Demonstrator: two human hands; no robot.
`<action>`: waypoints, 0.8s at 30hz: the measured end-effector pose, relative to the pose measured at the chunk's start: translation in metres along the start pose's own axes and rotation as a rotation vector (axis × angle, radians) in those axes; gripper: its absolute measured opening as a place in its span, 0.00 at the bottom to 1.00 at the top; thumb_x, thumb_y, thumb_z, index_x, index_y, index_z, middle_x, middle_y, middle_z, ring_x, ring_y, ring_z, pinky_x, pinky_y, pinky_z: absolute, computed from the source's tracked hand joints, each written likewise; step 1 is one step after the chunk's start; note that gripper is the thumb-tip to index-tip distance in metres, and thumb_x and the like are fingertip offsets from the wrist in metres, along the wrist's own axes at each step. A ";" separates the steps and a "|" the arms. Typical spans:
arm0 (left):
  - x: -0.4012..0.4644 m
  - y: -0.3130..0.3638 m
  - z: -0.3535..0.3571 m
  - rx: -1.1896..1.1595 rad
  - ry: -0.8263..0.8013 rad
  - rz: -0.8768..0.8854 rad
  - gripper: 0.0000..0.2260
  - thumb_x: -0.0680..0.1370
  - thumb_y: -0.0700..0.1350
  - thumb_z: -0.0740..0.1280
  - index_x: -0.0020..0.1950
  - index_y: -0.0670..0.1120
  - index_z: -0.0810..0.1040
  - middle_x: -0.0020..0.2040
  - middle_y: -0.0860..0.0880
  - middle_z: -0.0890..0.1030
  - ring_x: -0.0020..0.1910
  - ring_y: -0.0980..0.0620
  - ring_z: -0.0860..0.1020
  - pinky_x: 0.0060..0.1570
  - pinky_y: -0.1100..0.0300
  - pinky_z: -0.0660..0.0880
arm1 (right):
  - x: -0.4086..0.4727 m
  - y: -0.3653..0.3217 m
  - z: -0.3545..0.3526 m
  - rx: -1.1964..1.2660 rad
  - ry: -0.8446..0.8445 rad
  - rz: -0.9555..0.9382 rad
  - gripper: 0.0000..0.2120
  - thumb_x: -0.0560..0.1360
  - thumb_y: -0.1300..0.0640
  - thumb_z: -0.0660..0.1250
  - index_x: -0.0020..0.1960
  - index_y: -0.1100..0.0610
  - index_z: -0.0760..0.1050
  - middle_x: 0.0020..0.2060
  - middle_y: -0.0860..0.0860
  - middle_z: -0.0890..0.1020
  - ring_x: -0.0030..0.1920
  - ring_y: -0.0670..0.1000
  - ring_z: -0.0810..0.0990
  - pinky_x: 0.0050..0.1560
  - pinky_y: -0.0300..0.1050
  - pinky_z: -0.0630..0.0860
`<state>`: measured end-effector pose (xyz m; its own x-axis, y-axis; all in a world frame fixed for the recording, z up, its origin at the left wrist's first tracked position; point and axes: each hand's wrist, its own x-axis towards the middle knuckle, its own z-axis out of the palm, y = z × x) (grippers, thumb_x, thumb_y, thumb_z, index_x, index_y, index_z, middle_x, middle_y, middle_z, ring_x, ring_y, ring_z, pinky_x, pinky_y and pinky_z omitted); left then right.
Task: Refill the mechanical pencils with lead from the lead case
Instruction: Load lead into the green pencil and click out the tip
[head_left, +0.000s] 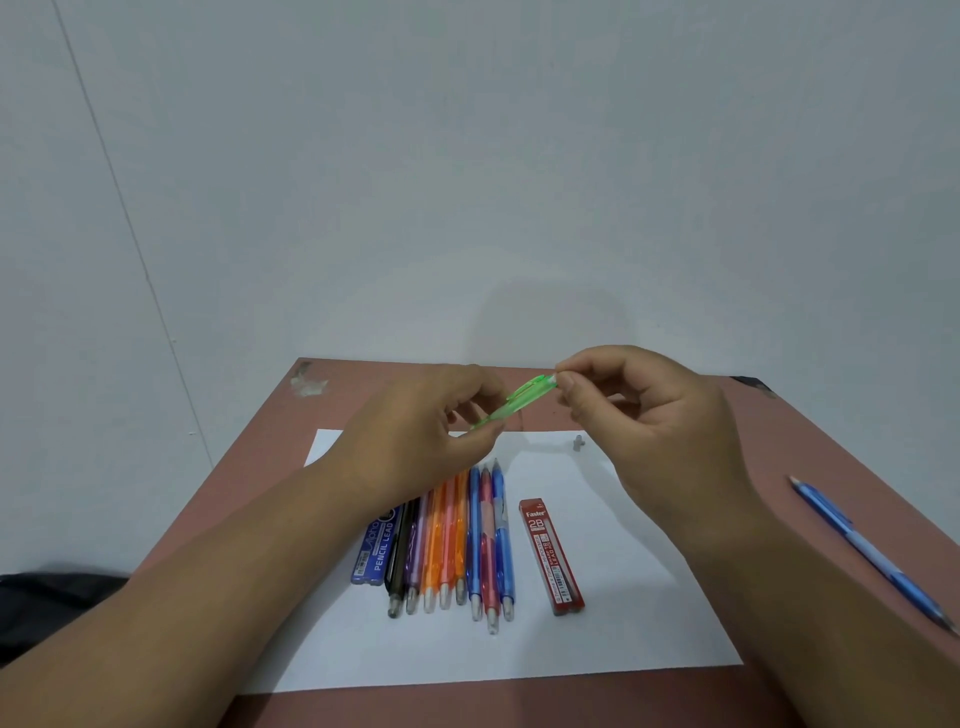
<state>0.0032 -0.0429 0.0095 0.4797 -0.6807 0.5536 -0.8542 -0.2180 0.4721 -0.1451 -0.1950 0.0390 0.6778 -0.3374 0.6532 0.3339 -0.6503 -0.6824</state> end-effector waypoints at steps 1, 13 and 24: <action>0.000 0.000 0.000 -0.001 0.003 -0.003 0.07 0.77 0.49 0.73 0.54 0.56 0.81 0.46 0.63 0.82 0.46 0.61 0.80 0.45 0.57 0.81 | 0.000 0.000 0.000 0.001 0.000 0.003 0.12 0.78 0.58 0.71 0.46 0.40 0.80 0.42 0.36 0.85 0.47 0.41 0.84 0.45 0.32 0.79; 0.000 0.000 -0.002 -0.005 -0.013 -0.104 0.10 0.77 0.50 0.72 0.58 0.57 0.80 0.46 0.65 0.79 0.47 0.63 0.80 0.46 0.60 0.81 | 0.010 0.027 -0.008 -0.133 0.078 0.175 0.08 0.79 0.56 0.71 0.48 0.43 0.83 0.40 0.37 0.84 0.46 0.39 0.83 0.45 0.30 0.78; 0.000 -0.002 -0.004 -0.032 0.018 -0.110 0.11 0.77 0.49 0.72 0.59 0.54 0.81 0.49 0.61 0.82 0.48 0.60 0.81 0.49 0.55 0.82 | 0.017 0.075 -0.018 -0.524 -0.236 0.399 0.09 0.79 0.58 0.69 0.51 0.46 0.85 0.40 0.36 0.80 0.42 0.39 0.78 0.40 0.26 0.69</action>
<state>0.0053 -0.0396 0.0111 0.5738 -0.6414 0.5093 -0.7896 -0.2680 0.5520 -0.1199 -0.2617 0.0045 0.8267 -0.5008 0.2565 -0.2900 -0.7699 -0.5685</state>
